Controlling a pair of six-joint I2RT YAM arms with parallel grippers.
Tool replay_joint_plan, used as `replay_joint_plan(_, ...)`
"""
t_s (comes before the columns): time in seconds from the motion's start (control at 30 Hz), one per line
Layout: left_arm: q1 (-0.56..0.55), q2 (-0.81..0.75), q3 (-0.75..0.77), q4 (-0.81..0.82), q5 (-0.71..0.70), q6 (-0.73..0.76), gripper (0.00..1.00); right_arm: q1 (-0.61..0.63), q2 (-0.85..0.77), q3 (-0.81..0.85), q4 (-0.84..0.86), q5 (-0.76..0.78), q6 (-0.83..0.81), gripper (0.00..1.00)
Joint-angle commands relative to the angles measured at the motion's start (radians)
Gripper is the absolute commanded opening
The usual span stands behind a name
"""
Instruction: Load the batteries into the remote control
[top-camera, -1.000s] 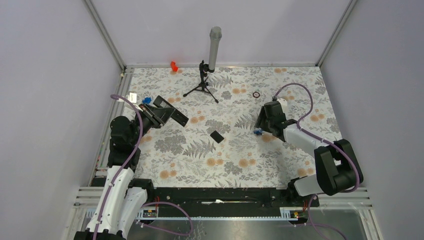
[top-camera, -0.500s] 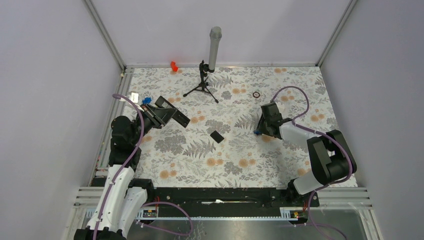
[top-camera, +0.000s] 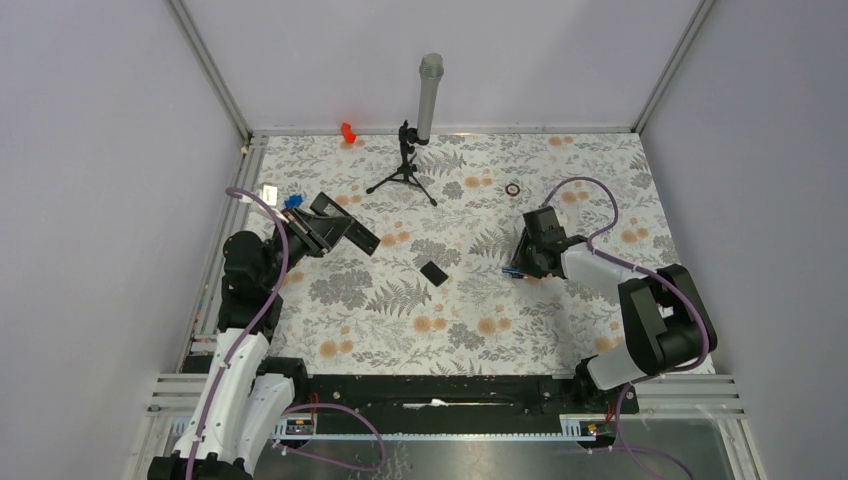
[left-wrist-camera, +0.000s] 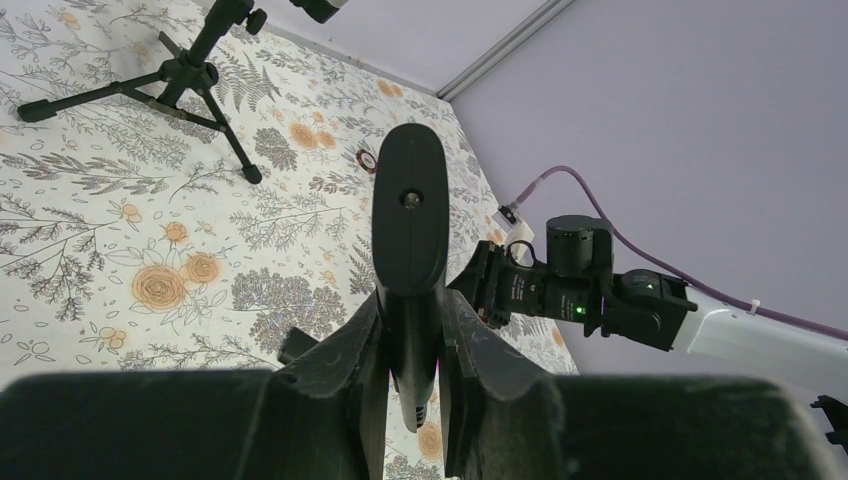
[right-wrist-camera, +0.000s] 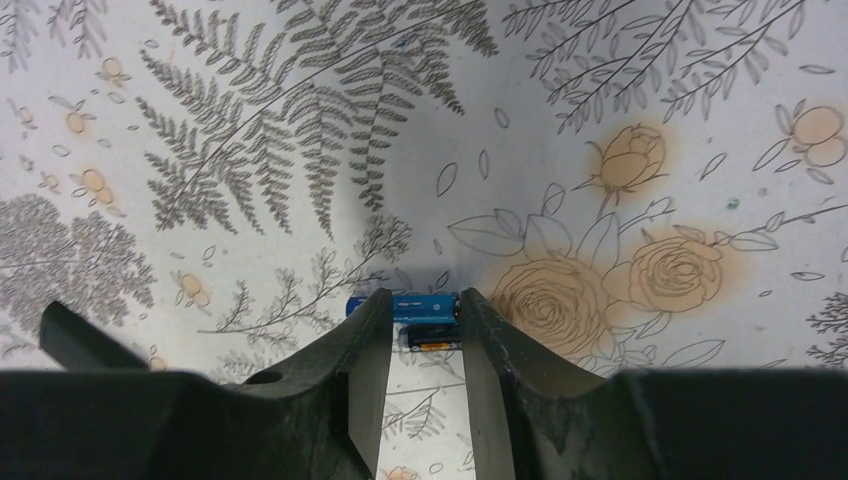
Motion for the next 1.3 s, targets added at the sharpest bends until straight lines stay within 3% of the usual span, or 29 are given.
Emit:
replay_joint_plan(0.0, 0.002, -0.005, -0.005, 0.042, -0.013, 0.005, 0.00, -0.004, -0.051, 0.012, -0.038, -0.074, 0.027, 0.39)
replay_joint_plan(0.27, 0.002, -0.004, -0.003, 0.033, -0.020, 0.003, 0.00, -0.004, -0.056, 0.005, -0.032, -0.090, -0.004, 0.45)
replay_joint_plan(0.5, 0.002, 0.000, 0.001, 0.033, 0.002, 0.005, 0.00, -0.004, -0.096, -0.009, 0.049, -0.095, -0.118, 0.59)
replay_joint_plan(0.7, 0.002, 0.032, 0.022, 0.149, 0.217, 0.007, 0.00, -0.003, -0.171, -0.024, 0.197, -0.156, -0.319, 0.65)
replay_joint_plan(0.8, 0.002, 0.058, 0.030, 0.244, 0.366, -0.025, 0.00, -0.003, -0.176, -0.018, 0.245, -0.312, -0.478, 0.66)
replay_joint_plan(0.97, 0.002, 0.031, 0.054, 0.241, 0.431, -0.011, 0.00, 0.014, -0.153, 0.012, 0.238, -0.434, -0.623, 0.66)
replay_joint_plan(1.13, 0.002, 0.028, 0.105, 0.115, 0.417, 0.076, 0.00, 0.036, -0.039, 0.104, 0.026, -0.434, -0.787, 0.64)
replay_joint_plan(1.27, 0.002, 0.042, 0.108, 0.113, 0.413, 0.078, 0.00, 0.121, 0.096, 0.208, -0.151, -0.255, -0.841, 0.61)
